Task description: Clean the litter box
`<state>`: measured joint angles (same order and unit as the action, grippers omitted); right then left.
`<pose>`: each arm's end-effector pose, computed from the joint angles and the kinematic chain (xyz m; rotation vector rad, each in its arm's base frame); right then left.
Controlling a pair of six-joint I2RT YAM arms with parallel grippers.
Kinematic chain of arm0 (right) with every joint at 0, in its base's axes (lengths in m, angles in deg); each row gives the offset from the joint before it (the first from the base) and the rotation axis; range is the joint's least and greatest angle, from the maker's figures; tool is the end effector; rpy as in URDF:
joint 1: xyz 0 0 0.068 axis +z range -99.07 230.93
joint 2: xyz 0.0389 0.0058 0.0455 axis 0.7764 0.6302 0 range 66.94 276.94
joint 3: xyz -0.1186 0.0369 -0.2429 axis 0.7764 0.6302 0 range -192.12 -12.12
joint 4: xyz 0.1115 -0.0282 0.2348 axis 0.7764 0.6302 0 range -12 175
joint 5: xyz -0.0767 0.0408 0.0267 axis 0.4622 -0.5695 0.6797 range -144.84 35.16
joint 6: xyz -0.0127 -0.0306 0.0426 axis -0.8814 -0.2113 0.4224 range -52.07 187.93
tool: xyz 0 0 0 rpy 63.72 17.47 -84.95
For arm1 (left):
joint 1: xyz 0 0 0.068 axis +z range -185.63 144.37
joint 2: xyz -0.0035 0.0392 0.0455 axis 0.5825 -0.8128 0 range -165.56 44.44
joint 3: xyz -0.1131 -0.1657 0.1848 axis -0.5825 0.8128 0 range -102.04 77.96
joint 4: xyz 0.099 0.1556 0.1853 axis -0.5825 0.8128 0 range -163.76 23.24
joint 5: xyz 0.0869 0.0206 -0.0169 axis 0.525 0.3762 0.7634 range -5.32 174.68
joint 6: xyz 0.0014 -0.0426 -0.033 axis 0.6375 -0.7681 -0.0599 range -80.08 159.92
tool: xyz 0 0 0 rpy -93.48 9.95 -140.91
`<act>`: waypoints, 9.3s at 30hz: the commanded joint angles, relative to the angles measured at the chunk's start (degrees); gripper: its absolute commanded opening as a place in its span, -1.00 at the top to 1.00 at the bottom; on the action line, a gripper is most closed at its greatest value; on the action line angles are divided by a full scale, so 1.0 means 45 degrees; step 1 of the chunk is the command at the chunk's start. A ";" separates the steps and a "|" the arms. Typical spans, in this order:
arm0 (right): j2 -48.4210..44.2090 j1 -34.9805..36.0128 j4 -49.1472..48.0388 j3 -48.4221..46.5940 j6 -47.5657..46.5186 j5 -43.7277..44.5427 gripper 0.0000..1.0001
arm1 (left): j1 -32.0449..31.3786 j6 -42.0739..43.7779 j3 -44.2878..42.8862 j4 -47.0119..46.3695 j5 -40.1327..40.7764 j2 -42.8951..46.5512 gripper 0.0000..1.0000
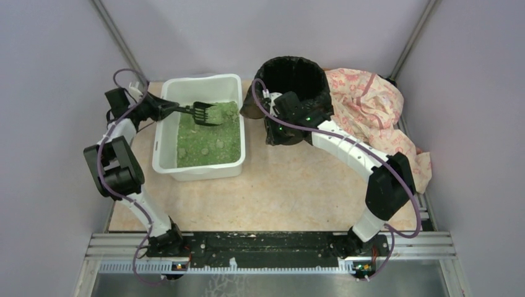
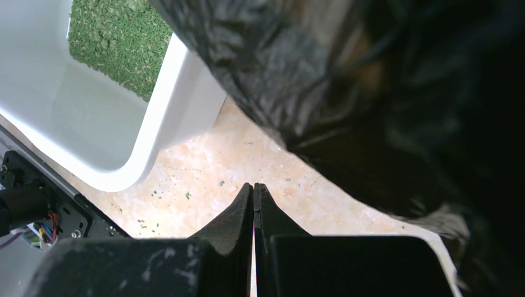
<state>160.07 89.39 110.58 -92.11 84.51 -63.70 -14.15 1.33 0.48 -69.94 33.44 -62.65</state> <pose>0.2808 0.2300 0.3016 -0.5409 2.3921 0.6292 0.4015 0.1281 0.2439 -0.5655 2.0306 -1.1314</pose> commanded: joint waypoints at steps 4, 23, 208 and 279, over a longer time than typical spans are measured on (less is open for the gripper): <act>0.0842 -0.0162 0.0437 -0.2291 -0.1288 0.0616 1.00 | -0.0641 -0.4415 0.2170 -0.5784 -0.2114 0.0680 1.00; 0.0116 -0.1129 -0.0408 -0.3240 -0.0598 -0.0975 1.00 | -0.0227 -0.3448 0.1179 -0.3970 -0.1630 0.1144 1.00; -0.3637 -0.1533 0.1140 -0.3606 -0.1277 0.1127 -0.02 | -0.8480 0.7582 -0.4208 -0.1088 0.5148 0.3091 1.00; -0.1917 -0.1544 -0.1274 -0.2927 -0.1227 -0.2034 -0.01 | -0.4379 0.2500 -0.1470 0.1751 0.8348 0.1183 1.00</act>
<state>156.24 82.88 109.33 -102.93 80.40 -70.22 -33.41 12.98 -2.95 -58.69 71.56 -55.64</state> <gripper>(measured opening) 0.505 0.205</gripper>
